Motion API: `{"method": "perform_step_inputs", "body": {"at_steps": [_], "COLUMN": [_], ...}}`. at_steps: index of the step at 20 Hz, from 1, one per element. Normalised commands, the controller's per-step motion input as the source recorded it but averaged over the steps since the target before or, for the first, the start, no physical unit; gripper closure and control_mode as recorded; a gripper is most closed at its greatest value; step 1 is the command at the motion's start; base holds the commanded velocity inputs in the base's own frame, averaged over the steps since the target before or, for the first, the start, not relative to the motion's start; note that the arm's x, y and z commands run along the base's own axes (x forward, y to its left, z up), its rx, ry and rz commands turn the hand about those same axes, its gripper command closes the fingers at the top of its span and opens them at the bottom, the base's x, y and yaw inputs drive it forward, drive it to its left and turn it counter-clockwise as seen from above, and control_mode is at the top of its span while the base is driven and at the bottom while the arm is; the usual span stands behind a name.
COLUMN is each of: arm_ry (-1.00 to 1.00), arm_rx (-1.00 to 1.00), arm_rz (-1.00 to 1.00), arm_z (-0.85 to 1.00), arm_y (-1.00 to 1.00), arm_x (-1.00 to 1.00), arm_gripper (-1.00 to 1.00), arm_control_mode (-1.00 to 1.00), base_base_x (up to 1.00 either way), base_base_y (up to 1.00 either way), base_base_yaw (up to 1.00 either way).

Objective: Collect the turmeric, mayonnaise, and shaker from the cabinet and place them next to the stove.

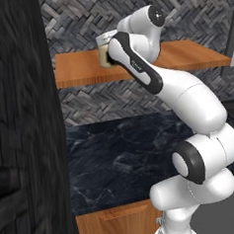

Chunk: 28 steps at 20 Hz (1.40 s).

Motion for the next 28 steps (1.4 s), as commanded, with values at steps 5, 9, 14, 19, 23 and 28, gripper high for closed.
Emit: {"method": "perform_step_inputs", "body": {"at_steps": [5, 9, 14, 19, 23, 28], "arm_ry": [0.0, 0.0, 0.0, 0.0, 0.0, 0.03], "arm_rx": [-0.02, -0.02, -0.02, -0.02, 0.0, 0.0], "arm_rz": [0.0, 0.0, 0.0, 0.0, 0.0, 0.0], "arm_z": [-0.05, -0.08, -0.06, -0.03, 0.0, 0.0], "arm_y": [0.06, 0.06, 0.08, 0.08, 0.03, 0.01], "arm_x": [0.0, 0.0, 0.01, 0.04, 0.11, 0.17], "arm_gripper": [-1.0, -1.0, -1.0, -1.0, -1.0, -1.0], "arm_control_mode": [-1.0, -1.0, -1.0, -1.0, -1.0, -1.0], "base_base_x": [0.0, 0.0, 0.0, 0.0, 0.0, 0.0], "base_base_y": [0.0, 0.0, 0.0, 0.0, 0.0, 0.0], "base_base_yaw": [0.0, 0.0, 0.0, 0.0, 0.0, 0.0]}}
